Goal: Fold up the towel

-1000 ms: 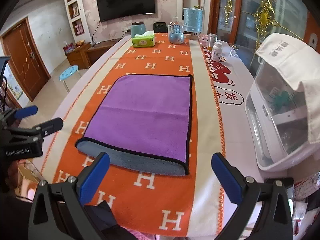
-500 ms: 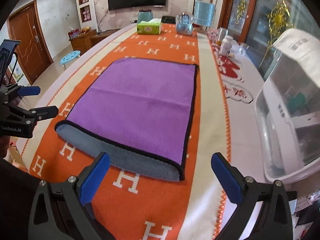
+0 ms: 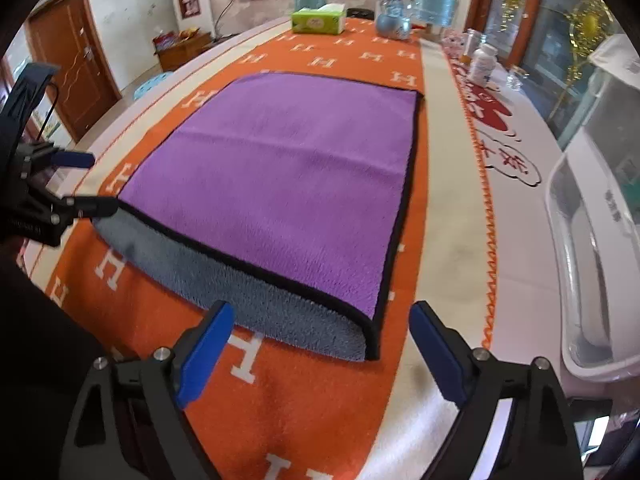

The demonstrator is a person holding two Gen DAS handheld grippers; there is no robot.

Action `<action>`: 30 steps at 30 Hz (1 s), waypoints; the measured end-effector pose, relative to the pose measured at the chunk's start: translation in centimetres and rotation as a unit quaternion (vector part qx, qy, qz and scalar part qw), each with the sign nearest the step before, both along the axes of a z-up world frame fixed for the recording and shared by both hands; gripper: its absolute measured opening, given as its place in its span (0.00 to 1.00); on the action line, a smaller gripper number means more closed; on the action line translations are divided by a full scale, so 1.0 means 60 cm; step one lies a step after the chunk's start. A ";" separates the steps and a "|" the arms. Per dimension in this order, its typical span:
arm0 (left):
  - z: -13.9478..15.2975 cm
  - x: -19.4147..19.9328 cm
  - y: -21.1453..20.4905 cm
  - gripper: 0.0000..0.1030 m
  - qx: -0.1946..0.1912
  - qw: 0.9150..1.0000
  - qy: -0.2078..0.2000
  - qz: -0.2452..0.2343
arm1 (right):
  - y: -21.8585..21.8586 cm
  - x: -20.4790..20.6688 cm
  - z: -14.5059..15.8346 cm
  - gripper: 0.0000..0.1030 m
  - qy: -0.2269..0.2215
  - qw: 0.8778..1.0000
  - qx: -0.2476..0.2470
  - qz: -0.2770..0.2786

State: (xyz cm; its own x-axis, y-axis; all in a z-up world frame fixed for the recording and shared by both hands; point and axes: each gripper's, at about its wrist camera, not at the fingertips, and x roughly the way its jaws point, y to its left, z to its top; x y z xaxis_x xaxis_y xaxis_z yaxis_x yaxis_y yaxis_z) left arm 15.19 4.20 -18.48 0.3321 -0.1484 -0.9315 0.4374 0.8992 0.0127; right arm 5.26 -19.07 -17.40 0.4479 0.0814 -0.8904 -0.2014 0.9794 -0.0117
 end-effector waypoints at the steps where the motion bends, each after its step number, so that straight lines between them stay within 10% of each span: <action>1: -0.004 0.003 0.002 0.99 -0.003 1.000 0.005 -0.001 | 0.000 0.000 -0.005 0.84 0.005 1.000 -0.001 0.004; 10: -0.027 0.014 0.018 0.99 -0.042 0.999 0.027 0.004 | -0.002 0.002 -0.035 0.67 0.032 0.999 0.001 0.018; 22: -0.032 0.005 0.022 0.58 -0.062 0.997 0.048 -0.009 | -0.006 -0.008 -0.038 0.52 0.035 0.999 -0.003 0.017; 24: -0.034 0.002 0.022 0.40 -0.060 0.997 0.053 -0.011 | -0.006 -0.008 -0.038 0.49 0.034 0.999 -0.004 0.017; 30: -0.035 -0.005 0.016 0.31 -0.050 0.997 0.059 -0.017 | -0.011 -0.011 -0.035 0.40 0.030 1.000 0.000 0.009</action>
State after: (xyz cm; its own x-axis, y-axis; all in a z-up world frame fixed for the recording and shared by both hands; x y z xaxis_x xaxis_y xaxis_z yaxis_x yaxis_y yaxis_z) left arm 14.91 5.16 -20.61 0.2143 -0.2511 -0.9439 0.4608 0.8781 -0.1290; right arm 4.62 -19.74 -19.50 0.3920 0.0882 -0.9157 -0.2185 0.9758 0.0004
